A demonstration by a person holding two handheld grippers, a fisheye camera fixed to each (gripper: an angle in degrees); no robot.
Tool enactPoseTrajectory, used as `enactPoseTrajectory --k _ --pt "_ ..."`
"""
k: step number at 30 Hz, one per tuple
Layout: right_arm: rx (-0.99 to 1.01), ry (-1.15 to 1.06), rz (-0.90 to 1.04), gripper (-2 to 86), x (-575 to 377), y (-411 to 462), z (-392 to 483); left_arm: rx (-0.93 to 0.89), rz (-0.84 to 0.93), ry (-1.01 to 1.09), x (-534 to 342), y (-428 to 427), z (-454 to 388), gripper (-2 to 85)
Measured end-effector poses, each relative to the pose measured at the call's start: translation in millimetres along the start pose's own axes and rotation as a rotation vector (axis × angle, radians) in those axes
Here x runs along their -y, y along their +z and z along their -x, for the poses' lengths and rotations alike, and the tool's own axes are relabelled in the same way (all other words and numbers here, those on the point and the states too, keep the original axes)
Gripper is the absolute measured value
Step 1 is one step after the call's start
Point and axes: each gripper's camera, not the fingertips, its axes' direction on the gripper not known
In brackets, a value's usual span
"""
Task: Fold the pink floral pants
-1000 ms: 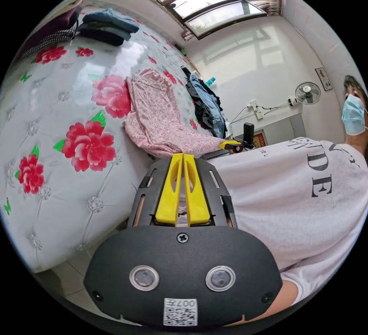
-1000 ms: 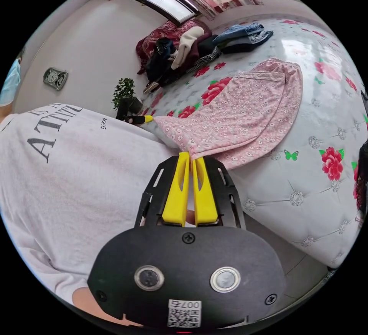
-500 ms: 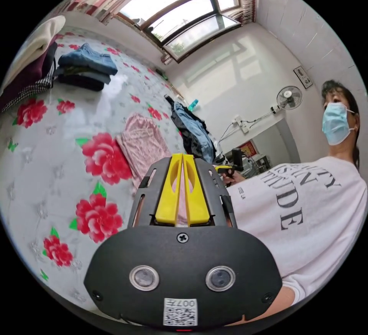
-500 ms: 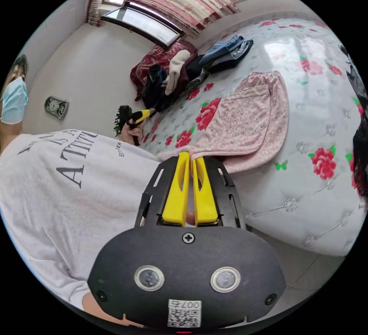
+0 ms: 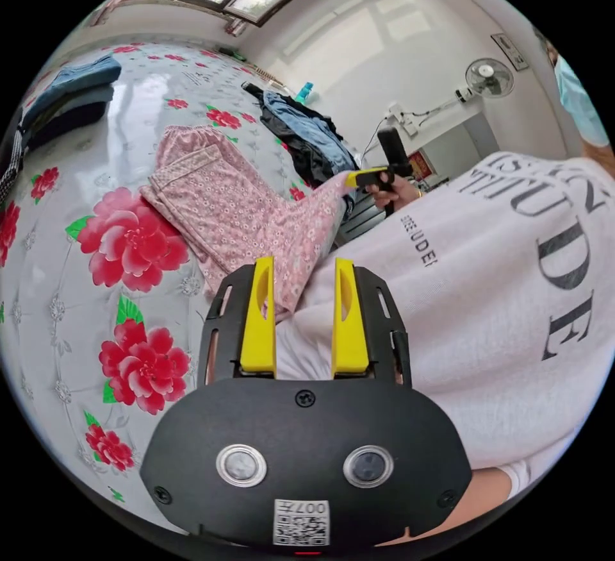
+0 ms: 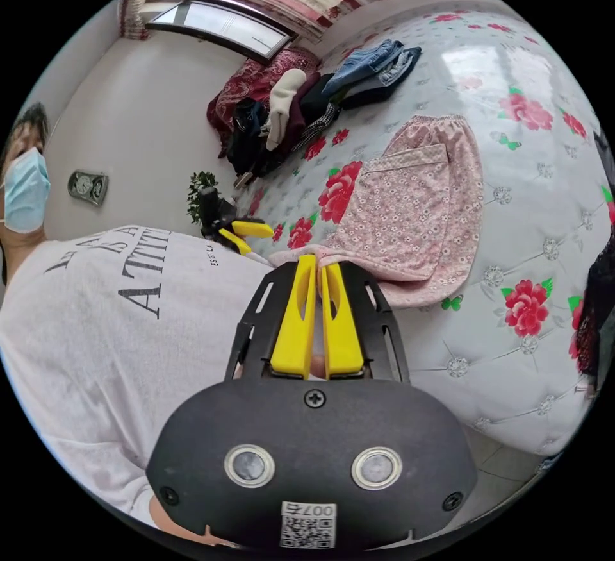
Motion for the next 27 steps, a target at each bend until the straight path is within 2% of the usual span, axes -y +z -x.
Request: enactPoseTrajectory --k 7,9,11,18,22,27 --pt "-0.004 -0.012 -0.030 -0.4 -3 -25 6 0.024 0.017 0.030 -8 12 -13 12.5" --pt "0.004 -0.009 -0.056 -0.4 -6 -38 7 0.025 0.072 0.014 -9 20 -9 10.3" --pt "0.018 -0.008 -0.065 -0.4 -8 -47 8 0.120 0.170 0.035 -8 30 -15 3.8" --pt "0.049 0.001 -0.108 -0.4 -21 -94 10 0.184 0.126 0.064 18 -2 -34 0.8" --pt "0.082 -0.012 -0.146 -0.4 -5 -124 7 0.174 0.164 0.153 74 -35 -27 0.7" --pt "-0.006 -0.045 -0.170 -0.3 65 -159 -5 0.185 0.253 0.154 168 -57 30 1.3"
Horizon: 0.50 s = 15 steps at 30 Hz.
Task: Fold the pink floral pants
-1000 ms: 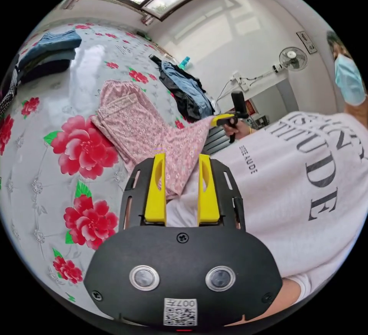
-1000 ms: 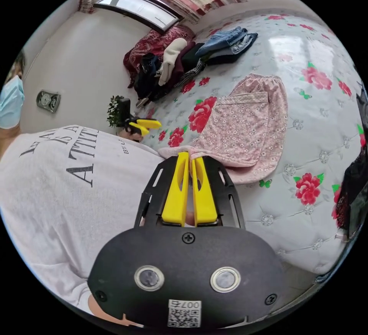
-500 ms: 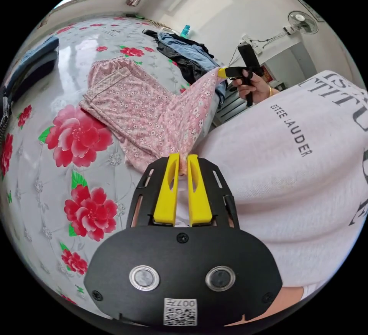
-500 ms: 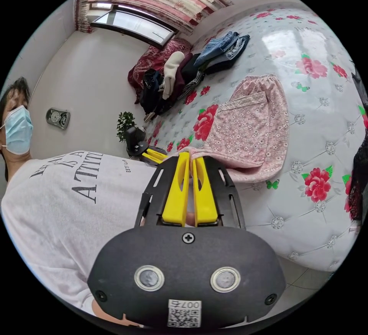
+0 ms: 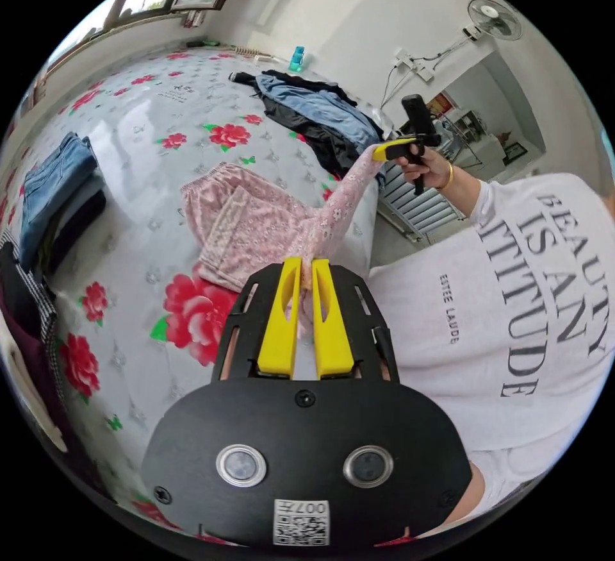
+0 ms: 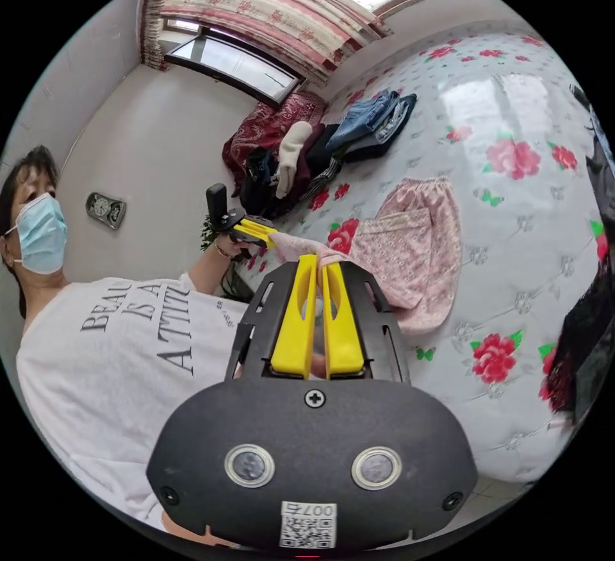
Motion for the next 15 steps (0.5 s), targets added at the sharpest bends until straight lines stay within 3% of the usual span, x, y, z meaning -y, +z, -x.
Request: enactPoseTrajectory --k 7,10,15 --pt "-0.174 0.092 -0.045 1.3 105 13 -86 -0.043 -0.030 -0.356 87 10 175 3.9" --pt "-0.250 0.213 -0.011 4.2 127 27 -143 -0.008 -0.082 -0.534 77 26 224 5.6" --pt "-0.158 0.332 -0.003 8.2 94 13 -196 -0.039 -0.152 -0.646 12 32 246 6.8"
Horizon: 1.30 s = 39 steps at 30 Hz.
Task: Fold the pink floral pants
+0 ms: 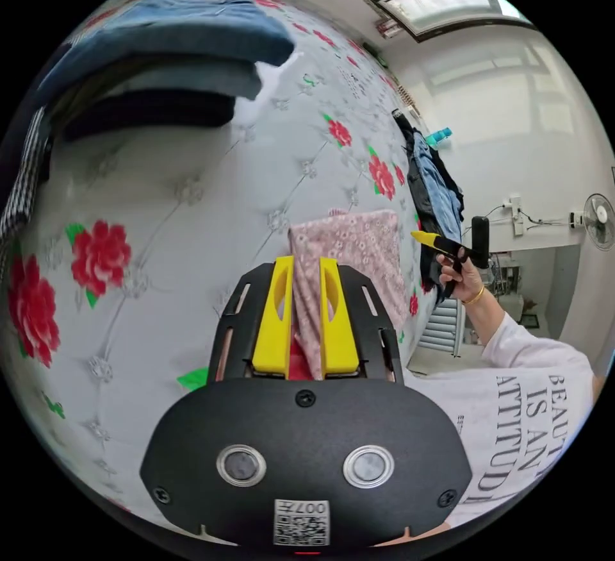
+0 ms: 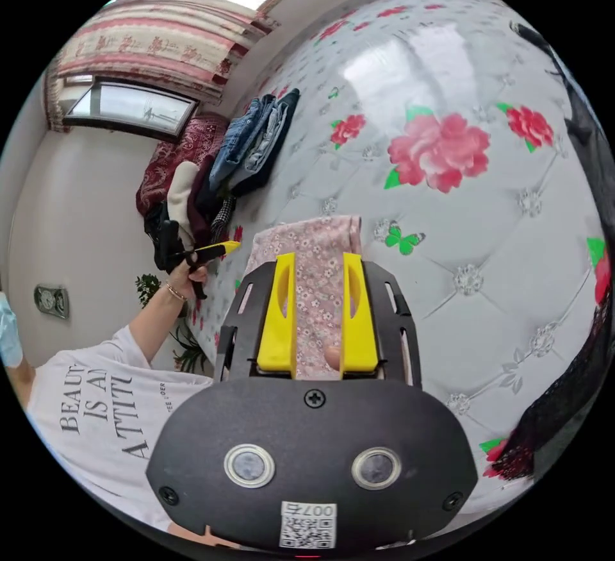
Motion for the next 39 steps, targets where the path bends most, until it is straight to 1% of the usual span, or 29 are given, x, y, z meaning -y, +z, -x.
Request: enactPoseTrajectory --k 4,6,8,10,13,14,15,18,19,20,22,24,26,28,30,31,32,33,35,36,38,39 --pt "0.053 0.057 0.053 10.5 -43 -8 -30 -0.166 0.010 -0.020 -66 -4 24 9.9" --pt "0.117 0.114 0.083 11.6 -71 -15 -47 -0.259 -0.022 -0.033 -96 -5 28 12.2" --pt "0.137 0.139 0.095 12.0 -89 -21 -55 -0.349 -0.052 -0.082 -129 -4 34 15.0" --pt "0.153 0.160 0.120 12.1 -101 -22 -63 -0.388 -0.043 -0.113 -145 5 36 16.5" --pt "0.256 0.190 0.115 11.6 -109 -12 -71 -0.439 0.030 -0.113 -151 28 29 18.0" --pt "0.306 0.199 0.112 11.1 -108 -5 -71 -0.453 0.029 -0.106 -147 33 25 18.2" --pt "0.343 0.205 0.115 10.3 -107 5 -71 -0.457 0.027 -0.102 -143 35 23 18.0" --pt "0.351 0.266 0.128 6.9 -105 20 -73 -0.448 0.064 -0.079 -123 48 17 15.3" --pt "0.353 0.281 0.134 6.0 -105 20 -74 -0.411 0.113 -0.133 -117 54 24 9.9" --pt "0.373 0.294 0.128 4.3 -107 17 -72 -0.415 0.128 -0.197 -114 53 31 6.7" --pt "0.423 0.286 0.084 2.5 -106 4 -63 -0.475 0.086 -0.197 -109 41 30 5.6" --pt "0.472 0.241 0.032 1.2 -94 -22 -39 -0.506 0.035 -0.148 -101 18 21 5.2" --pt "0.519 0.208 0.011 0.7 -75 -38 -18 -0.586 -0.013 -0.118 -82 -14 15 5.1" --pt "0.572 0.150 -0.005 0.5 -43 -52 5 -0.655 -0.061 -0.095 -55 -41 14 5.0" --pt "0.579 0.022 -0.027 0.5 14 -70 50 -0.672 -0.120 -0.031 -18 -76 10 5.0" --pt "0.571 -0.018 -0.038 0.5 28 -74 64 -0.651 -0.154 0.026 9 -102 3 4.9" --pt "0.558 -0.106 -0.063 0.5 56 -82 95 -0.612 -0.194 0.092 35 -132 -5 4.9" --pt "0.563 -0.187 -0.097 0.5 81 -89 126 -0.592 -0.216 0.124 46 -147 -10 4.9" --pt "0.590 -0.303 -0.145 0.5 112 -95 170 -0.528 -0.314 0.251 79 -208 -24 4.9" --pt "0.600 -0.370 -0.172 0.6 129 -93 196 -0.519 -0.339 0.276 84 -221 -26 4.9" --pt "0.596 -0.417 -0.205 0.6 150 -79 227 -0.451 -0.422 0.319 98 -262 -26 5.0" --pt "0.579 -0.431 -0.215 0.7 161 -63 242 -0.425 -0.435 0.317 100 -269 -24 5.0"
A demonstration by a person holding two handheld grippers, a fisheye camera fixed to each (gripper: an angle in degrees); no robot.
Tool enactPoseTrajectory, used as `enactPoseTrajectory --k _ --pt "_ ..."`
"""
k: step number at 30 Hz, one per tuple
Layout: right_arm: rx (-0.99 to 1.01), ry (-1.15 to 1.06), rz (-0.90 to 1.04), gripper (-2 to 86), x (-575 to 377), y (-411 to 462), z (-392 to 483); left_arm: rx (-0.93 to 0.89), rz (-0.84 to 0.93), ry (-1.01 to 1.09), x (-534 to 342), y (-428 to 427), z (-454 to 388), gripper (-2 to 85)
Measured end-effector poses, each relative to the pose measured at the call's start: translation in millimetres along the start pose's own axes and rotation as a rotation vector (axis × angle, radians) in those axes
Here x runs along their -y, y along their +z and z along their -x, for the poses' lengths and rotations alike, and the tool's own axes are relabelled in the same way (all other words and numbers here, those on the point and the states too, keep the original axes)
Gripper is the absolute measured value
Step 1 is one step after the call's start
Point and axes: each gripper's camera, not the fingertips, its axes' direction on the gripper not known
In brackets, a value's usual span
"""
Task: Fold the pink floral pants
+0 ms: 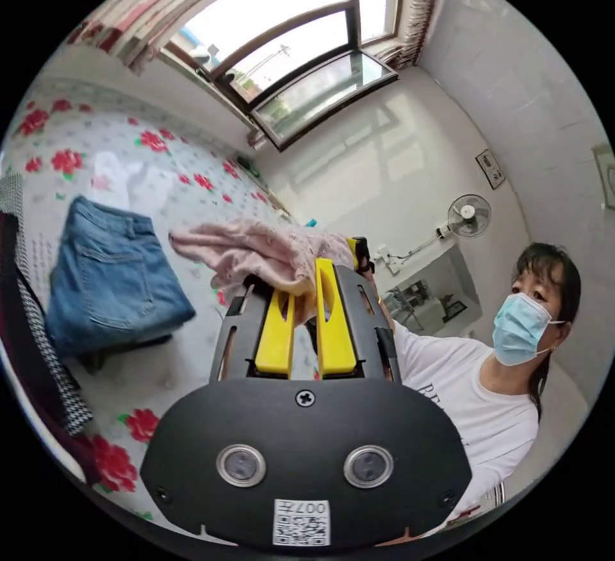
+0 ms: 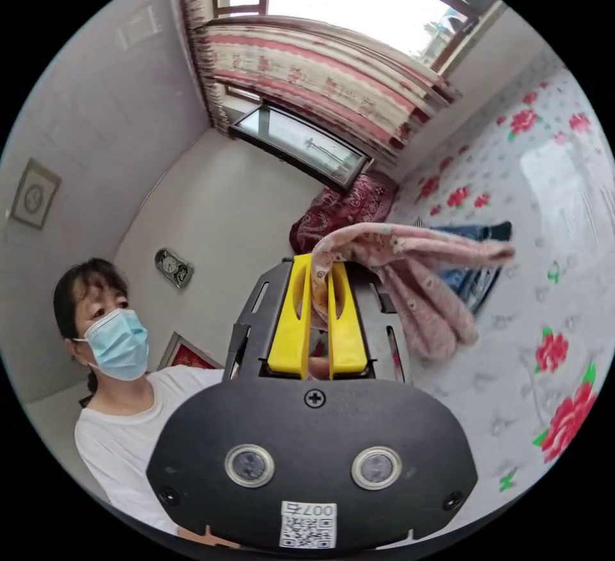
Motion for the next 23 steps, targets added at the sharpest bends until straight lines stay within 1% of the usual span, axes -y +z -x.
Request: enactPoseTrajectory --k 2,3,5,6,7,8,9,10,11,12,13,14,15,17,18,20,21,23 --pt "-0.032 0.017 -0.009 0.9 5 36 -14 0.107 -0.012 -0.025 6 -14 15 5.4" --pt "-0.057 0.038 -0.013 1.1 2 60 -29 0.133 -0.010 -0.040 5 -15 22 5.6" --pt "-0.120 0.072 0.015 1.6 -9 97 -57 0.287 0.003 -0.145 -16 -14 62 7.5" --pt "-0.176 0.103 0.055 2.1 -23 121 -77 0.343 0.001 -0.176 -27 -13 73 8.1" --pt "-0.212 0.110 0.087 2.4 -32 132 -86 0.445 -0.002 -0.225 -56 -9 89 9.7" --pt "-0.304 0.129 0.154 3.1 -56 151 -99 0.509 -0.003 -0.256 -92 -2 99 11.1" --pt "-0.356 0.125 0.216 3.4 -87 165 -105 0.533 0.006 -0.256 -112 4 101 11.6" --pt "-0.365 0.113 0.254 3.6 -104 171 -107 0.563 0.053 -0.240 -152 20 100 12.0" --pt "-0.400 0.099 0.333 3.8 -140 179 -108 0.600 0.113 -0.235 -193 37 96 11.7" --pt "-0.469 0.085 0.411 4.0 -181 182 -106 0.623 0.142 -0.235 -214 46 92 11.5" --pt "-0.510 0.075 0.451 4.2 -203 182 -104 0.664 0.193 -0.252 -256 64 82 11.2" --pt "-0.600 0.053 0.534 4.5 -246 179 -98 0.689 0.241 -0.278 -296 82 71 10.3" --pt "-0.704 0.034 0.622 4.8 -287 175 -90 0.697 0.270 -0.286 -314 92 64 9.9" --pt "-0.836 0.022 0.734 5.4 -342 165 -75 0.752 0.405 -0.303 -375 130 34 8.7" --pt "-0.907 0.004 0.797 5.8 -372 159 -64 0.764 0.434 -0.302 -387 140 26 8.4" --pt "-1.010 -0.014 0.855 6.4 -407 153 -48 0.823 0.548 -0.259 -422 177 -4 6.8" --pt "-1.040 -0.025 0.883 6.9 -425 154 -41 0.832 0.576 -0.242 -427 187 -10 6.5" --pt "-1.020 -0.001 0.940 7.8 -447 165 -42 0.819 0.669 -0.173 -437 227 -28 5.9"
